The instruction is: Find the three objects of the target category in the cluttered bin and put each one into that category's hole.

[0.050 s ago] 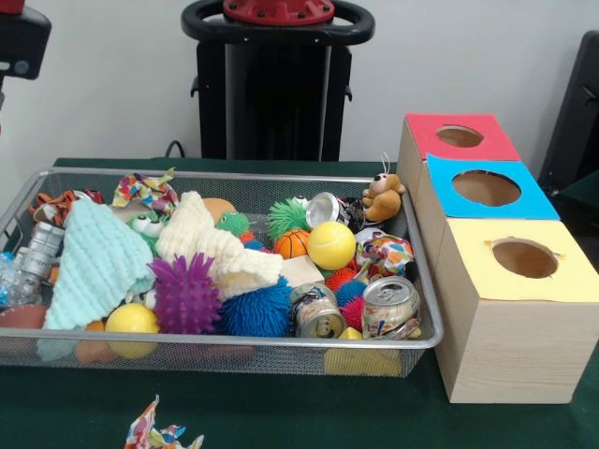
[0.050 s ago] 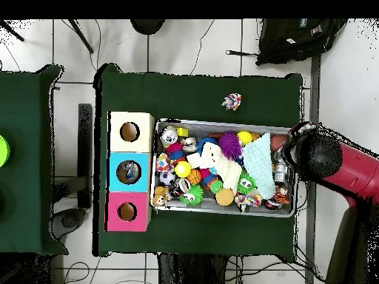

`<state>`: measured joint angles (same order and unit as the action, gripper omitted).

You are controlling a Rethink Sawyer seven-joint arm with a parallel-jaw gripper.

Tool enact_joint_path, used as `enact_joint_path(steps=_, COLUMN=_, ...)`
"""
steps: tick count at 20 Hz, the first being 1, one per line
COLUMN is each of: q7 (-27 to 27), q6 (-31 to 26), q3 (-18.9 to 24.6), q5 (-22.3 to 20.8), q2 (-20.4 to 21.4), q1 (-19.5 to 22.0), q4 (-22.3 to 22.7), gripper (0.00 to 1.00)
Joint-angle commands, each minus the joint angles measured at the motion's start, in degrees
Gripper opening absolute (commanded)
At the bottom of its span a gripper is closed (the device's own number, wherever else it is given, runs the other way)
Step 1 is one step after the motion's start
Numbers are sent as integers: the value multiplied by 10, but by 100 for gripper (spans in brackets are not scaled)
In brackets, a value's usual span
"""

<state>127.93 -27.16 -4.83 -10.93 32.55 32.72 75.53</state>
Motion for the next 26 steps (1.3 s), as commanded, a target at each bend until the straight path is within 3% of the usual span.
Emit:
enact_joint_path(steps=1, q7=-60, q6=38, q3=113, q5=-17, q2=-55, q1=41, q4=60, gripper=0)
enact_joint_path(steps=11, q7=-68, q6=22, q3=162, q5=-22, q2=-57, q1=69, q4=59, gripper=0)
enact_joint_path(steps=12, q7=-66, q6=22, q3=171, q5=-25, q2=-57, q1=75, q4=61, gripper=100)
enact_joint_path(steps=19, q7=-42, q6=3, q3=179, q5=-12, q2=-51, q1=80, q4=73, gripper=100)
enact_joint_path(steps=26, q7=-35, q6=28, q3=179, q5=-26, q2=-65, q1=77, q4=61, gripper=100)
